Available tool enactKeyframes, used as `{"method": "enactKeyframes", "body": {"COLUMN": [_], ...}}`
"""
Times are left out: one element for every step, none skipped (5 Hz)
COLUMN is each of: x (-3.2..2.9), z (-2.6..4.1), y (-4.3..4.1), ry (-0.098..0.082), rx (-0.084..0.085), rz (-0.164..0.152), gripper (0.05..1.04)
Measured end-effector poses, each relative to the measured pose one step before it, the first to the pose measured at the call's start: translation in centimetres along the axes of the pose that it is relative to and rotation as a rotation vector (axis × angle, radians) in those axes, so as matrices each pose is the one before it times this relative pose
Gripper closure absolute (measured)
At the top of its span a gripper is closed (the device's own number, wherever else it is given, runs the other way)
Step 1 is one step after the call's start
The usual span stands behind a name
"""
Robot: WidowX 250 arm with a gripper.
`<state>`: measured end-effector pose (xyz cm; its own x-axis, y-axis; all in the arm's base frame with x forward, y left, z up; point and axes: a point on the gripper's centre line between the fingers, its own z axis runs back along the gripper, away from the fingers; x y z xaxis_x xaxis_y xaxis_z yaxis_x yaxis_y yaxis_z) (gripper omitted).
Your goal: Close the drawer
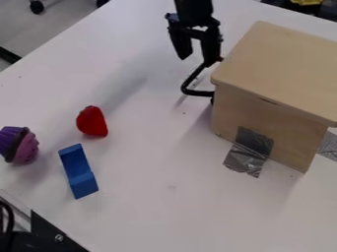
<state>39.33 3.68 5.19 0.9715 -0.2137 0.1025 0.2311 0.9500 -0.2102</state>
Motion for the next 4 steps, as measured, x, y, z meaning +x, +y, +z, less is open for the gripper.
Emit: {"method": "enactKeyframes", "body": {"x": [-0.586,-0.113,-0.440,-0.001], "z": [0.120,2.703,1.980,2.659], "y": [0.737,1.322,1.608,0.794], "ry": [0.0068,-0.0497,-0.0290,-0.0245], "rx": [0.0194,0.0653,0.0488,0.0402], "rz": [0.0157,0.0085,0.0371,0.0146], "gripper": [0.086,0.086,0.086,0.086]}}
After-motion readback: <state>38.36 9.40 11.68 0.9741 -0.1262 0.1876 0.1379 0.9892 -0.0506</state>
